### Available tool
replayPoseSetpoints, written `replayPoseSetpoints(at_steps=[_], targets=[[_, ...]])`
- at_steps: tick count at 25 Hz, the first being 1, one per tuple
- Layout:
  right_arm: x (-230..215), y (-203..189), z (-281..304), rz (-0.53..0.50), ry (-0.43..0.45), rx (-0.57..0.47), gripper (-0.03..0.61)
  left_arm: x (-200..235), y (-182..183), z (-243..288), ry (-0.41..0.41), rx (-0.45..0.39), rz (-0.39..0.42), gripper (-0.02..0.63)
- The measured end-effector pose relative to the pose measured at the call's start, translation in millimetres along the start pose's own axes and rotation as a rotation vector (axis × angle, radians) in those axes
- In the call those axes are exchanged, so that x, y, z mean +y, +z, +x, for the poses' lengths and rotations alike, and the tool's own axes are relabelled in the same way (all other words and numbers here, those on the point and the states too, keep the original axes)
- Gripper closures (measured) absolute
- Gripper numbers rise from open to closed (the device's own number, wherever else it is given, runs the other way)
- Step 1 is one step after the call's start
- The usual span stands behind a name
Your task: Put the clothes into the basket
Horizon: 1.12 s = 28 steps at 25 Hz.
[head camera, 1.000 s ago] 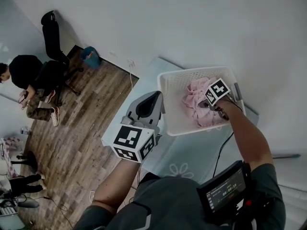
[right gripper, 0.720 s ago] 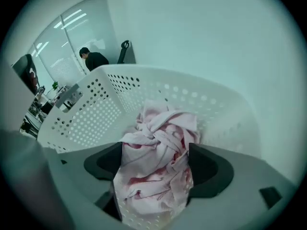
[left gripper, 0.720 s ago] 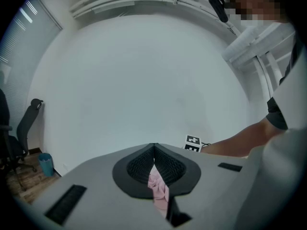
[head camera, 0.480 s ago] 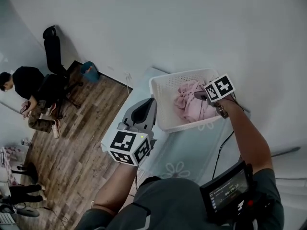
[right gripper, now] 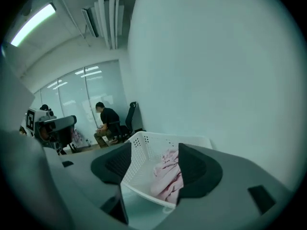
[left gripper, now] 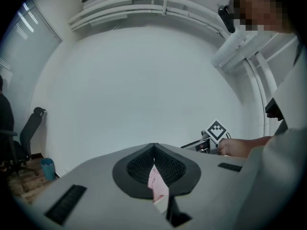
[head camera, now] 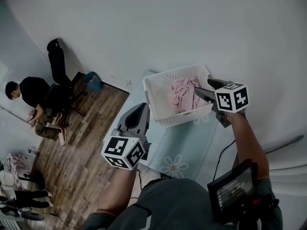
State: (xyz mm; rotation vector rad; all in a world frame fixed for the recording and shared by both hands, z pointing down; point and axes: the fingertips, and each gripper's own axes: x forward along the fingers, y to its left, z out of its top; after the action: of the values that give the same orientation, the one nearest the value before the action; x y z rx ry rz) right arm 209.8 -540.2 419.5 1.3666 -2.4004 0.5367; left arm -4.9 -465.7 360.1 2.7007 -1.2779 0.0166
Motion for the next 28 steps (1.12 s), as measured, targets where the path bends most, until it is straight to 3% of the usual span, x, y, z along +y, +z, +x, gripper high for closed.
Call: replayPoseSetpoints(at_steps=[2, 5, 14, 18, 28], targets=[[4, 9, -27, 0.002, -0.014, -0.067, 0.311, -12, 5, -6, -0.01, -0.005, 0.014, 0.604], [18, 16, -64, -0.021, -0.015, -0.13, 0.481, -33, 15, -17, -0.017, -0.033, 0.035, 0.604], [73, 12, -162, -0.027, -0.011, -0.279, 0.537, -92, 29, -78, -0.001, -0.091, 0.054, 0.605], [91, 13, -204, -0.03, -0.063, -0.367, 0.555, -119, 29, -106, -0.006, -0.103, 0.043, 0.605], [96, -13, -222, -0.008, -0.085, -0.449, 0.565, -139, 11, -115, -0.034, -0.127, 0.059, 0.606]])
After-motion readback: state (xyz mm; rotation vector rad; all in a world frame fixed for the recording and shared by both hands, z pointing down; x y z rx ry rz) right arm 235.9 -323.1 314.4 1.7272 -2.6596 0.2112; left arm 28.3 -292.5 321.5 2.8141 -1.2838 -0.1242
